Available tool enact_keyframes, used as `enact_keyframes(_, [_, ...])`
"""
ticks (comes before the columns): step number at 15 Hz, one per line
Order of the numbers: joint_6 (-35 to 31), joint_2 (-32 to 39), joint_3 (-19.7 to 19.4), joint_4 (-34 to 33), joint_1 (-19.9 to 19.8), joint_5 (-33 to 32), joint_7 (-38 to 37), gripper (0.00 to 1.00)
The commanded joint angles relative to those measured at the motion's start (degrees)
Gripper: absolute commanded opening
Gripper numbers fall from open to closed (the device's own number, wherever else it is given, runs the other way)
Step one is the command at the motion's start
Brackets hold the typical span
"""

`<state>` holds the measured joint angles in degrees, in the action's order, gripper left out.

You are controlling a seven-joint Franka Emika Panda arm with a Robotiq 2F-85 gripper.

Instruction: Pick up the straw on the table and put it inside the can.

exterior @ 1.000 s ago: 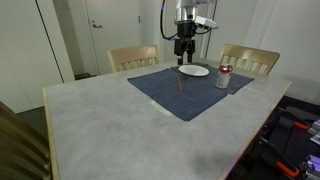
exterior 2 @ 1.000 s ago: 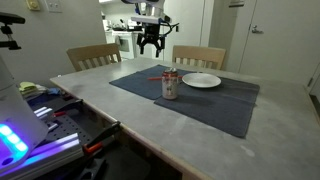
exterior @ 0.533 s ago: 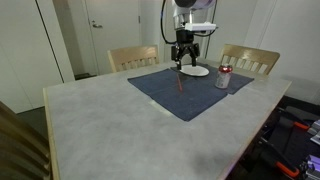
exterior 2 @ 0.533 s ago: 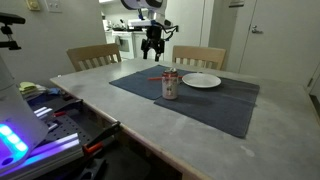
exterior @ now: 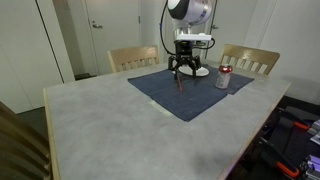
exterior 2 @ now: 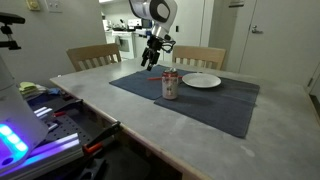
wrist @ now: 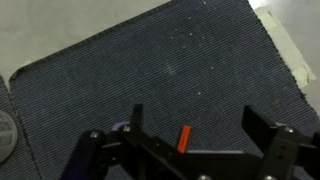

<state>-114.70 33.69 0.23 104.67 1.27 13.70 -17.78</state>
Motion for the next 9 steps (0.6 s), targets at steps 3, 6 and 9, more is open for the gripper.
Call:
enact_keyframes(3, [-5.8,2.81,0.63,1.52,-1.81,7.44,1.74,1.0])
enact_keyframes(6, [-10.7,2.87,0.84,2.73,-1.71,8.34,3.1,1.0])
enact_keyframes(9, [-14.75,2.37,0.61,4.31,-1.42,7.24,4.08,1.0])
